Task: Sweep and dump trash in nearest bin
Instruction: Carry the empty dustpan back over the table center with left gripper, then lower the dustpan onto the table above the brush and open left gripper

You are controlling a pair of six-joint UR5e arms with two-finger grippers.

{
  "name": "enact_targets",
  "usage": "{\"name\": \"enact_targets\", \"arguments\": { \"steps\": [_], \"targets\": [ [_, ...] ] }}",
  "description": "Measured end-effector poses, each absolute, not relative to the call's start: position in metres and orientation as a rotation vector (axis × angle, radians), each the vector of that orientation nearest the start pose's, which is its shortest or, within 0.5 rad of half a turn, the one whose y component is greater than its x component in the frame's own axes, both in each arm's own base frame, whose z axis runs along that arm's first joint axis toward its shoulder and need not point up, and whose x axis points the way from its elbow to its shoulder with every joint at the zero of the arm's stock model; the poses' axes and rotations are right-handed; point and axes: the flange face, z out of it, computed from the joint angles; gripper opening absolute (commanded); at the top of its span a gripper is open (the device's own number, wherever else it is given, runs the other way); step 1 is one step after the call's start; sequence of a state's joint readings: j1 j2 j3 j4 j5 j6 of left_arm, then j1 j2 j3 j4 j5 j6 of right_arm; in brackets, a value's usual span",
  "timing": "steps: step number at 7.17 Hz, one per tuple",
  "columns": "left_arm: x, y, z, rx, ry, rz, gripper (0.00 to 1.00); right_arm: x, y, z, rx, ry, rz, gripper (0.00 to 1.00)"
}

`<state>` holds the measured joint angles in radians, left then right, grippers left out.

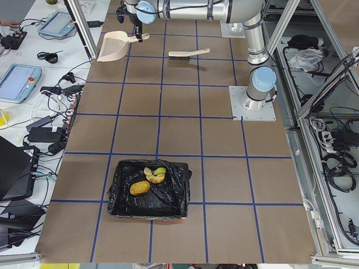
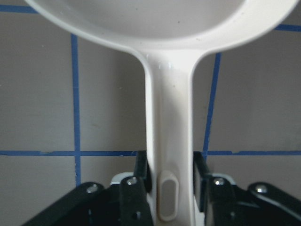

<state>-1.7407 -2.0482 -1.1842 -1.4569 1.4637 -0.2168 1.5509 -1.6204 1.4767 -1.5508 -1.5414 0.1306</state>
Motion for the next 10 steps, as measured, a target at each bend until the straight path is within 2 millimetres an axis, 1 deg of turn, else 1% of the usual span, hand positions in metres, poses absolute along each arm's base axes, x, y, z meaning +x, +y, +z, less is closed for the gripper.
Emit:
{"name": "enact_targets", "arguments": {
  "steps": [1,2,3,4,6,8,9,10],
  "targets": [
    [-0.285,-0.652,0.396,-0.027,3.269,-0.02,0.0,0.126,-0.481,0.556,0.23,3.093,-0.188,1.0],
    [-0.306,-0.652,0.379,0.047,3.285,-0.023,0.0,0.126,-0.481,0.556,0.231,3.095,-0.188,1.0],
    [-0.321,-0.649,0.361,0.074,3.304,0.014,0.0,0.126,-0.482,0.556,0.231,3.096,-0.187,1.0],
    [-0.329,-0.645,0.344,0.062,3.332,0.072,0.0,0.126,-0.482,0.556,0.233,3.097,-0.187,1.0],
    [-0.336,-0.63,0.319,0.065,3.351,0.173,0.0,0.126,-0.481,0.556,0.233,3.096,-0.185,1.0],
    [-0.334,-0.609,0.299,0.137,3.336,0.253,0.0,0.126,-0.481,0.554,0.233,3.098,-0.177,1.0],
    [-0.332,-0.601,0.289,0.16,3.329,0.281,0.0,0.126,-0.481,0.554,0.232,3.098,-0.175,1.0],
    [-0.331,-0.598,0.282,0.171,3.325,0.292,0.0,0.126,-0.48,0.553,0.231,3.098,-0.173,1.0]
  ]
}}
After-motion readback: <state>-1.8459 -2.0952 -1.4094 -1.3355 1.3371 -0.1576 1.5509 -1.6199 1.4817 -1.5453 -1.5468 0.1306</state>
